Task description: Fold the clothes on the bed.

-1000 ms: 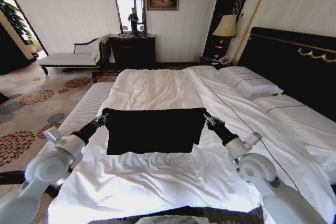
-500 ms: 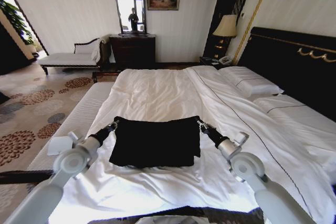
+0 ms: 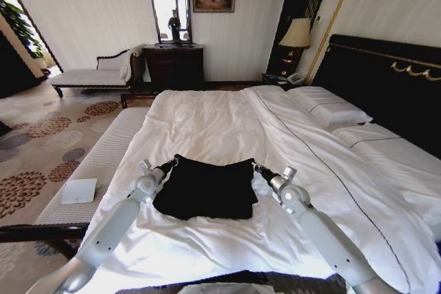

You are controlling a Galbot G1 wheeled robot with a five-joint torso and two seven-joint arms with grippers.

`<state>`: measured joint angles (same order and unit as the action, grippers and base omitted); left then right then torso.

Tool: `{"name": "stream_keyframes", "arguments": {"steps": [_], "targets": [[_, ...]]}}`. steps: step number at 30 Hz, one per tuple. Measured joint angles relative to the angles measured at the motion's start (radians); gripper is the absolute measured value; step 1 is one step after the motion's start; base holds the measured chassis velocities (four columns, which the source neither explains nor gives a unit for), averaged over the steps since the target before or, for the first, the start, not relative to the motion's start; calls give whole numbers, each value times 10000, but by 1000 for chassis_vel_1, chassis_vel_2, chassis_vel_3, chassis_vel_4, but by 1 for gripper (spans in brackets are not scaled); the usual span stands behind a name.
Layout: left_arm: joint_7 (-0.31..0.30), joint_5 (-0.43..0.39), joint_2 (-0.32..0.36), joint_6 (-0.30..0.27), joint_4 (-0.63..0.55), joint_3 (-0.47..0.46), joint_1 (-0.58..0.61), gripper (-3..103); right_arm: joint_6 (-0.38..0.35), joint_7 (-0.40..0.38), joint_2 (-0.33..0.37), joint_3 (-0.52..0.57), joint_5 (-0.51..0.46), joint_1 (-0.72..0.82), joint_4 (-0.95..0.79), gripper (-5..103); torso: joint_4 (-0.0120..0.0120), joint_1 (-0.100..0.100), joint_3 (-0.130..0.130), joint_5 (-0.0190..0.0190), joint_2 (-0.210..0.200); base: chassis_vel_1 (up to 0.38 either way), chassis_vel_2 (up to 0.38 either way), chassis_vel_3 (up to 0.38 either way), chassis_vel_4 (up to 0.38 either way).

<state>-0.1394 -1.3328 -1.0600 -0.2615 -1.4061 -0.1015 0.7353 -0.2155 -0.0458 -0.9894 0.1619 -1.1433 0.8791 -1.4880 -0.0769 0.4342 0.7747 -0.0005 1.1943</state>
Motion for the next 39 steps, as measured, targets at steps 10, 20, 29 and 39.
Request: {"name": "stream_keyframes", "arguments": {"steps": [10,20,29,39], "targets": [[337,292,-1215,126,2979,-101,-1588,1,488,342,-593,-649,652,-1716,2032,1,3,0,-1,-4,0,0,0,0,0],[685,598,-1834,285,4205,-349,-2142,1,834,585,-1076,-792,943,-2438,3925,1,1,-1,-1,-2,1,0,0,0,0],[848,696,-1825,369,4572,-666,-2064,1,1205,776,-1155,-711,1200,-2491,4780,1,1,-3,-1,-1,1,0,0,0,0],[961,889,-1728,516,4166,-494,-1835,1,1621,899,-1220,-790,1853,-2248,4301,1,1,-3,-3,-3,2,0,0,0,0]]}}
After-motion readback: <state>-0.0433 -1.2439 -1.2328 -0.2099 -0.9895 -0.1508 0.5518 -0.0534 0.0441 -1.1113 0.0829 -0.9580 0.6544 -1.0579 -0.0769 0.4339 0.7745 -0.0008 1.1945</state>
